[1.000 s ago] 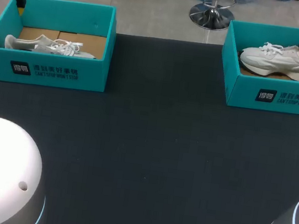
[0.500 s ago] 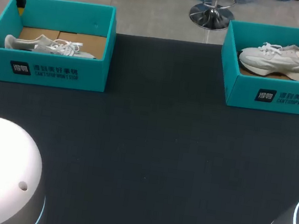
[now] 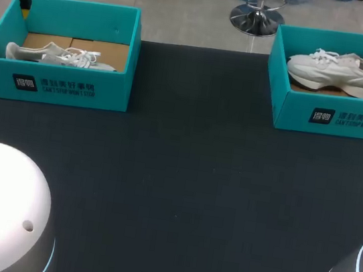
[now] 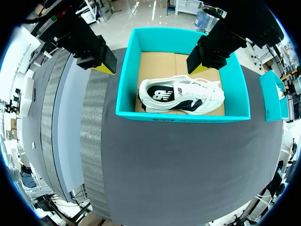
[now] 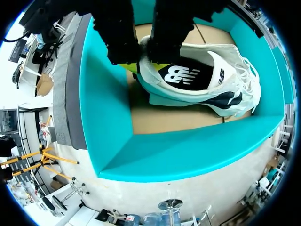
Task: Take the shoe out of the shoebox, open the shoe tongue, remove and reinsert the insole, then place the shoe into the shoebox
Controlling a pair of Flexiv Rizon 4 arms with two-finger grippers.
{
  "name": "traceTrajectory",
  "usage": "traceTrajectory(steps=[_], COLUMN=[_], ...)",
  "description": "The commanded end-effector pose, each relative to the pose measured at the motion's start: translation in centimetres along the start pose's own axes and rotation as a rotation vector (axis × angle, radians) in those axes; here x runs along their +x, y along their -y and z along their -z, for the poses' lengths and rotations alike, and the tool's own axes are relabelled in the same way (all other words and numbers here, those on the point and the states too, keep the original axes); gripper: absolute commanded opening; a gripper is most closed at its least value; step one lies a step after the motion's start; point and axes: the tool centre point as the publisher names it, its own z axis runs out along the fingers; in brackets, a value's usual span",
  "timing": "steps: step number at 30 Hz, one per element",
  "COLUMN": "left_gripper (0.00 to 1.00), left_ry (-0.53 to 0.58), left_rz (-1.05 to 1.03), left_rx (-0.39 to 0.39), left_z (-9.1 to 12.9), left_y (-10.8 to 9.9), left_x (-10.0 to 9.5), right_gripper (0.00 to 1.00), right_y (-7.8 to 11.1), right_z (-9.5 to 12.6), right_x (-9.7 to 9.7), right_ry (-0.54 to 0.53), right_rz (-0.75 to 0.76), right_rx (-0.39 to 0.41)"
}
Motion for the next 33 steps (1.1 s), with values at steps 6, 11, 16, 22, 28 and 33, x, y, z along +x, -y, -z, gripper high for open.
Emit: traceTrajectory(steps=[6,11,16,22,28,33], left_gripper=[1.00,1.00,1.00,1.00,1.00,1.00], left_ry=[-0.002,-0.002,-0.002,-0.002,-0.002,-0.002], left_rz=[0.000,0.000,0.000,0.000,0.000,0.000], left_rx=[-0.002,-0.002,-0.002,-0.002,-0.002,-0.002], left_z=[0.0,0.0,0.0,0.0,0.0,0.0], left_y=[0.1,0.1,0.1,0.1,0.1,0.1], left_x=[0.0,0.0,0.0,0.0,0.0,0.0], right_gripper=[0.00,0.00,0.00,0.00,0.00,0.00], right_y=[0.8,1.2,1.4,1.3,0.8,0.2], right_z=[2.7,5.9,9.3,14.9,20.6,23.2], right_x=[-0.6,-1.2,-1.7,-2.6,-4.2,-5.1], right_ry=[0.030,0.061,0.079,0.094,0.115,0.133], right_rz=[-0.015,-0.020,-0.035,-0.027,-0.015,-0.010], right_rx=[-0.051,-0.101,-0.128,-0.170,-0.220,-0.219])
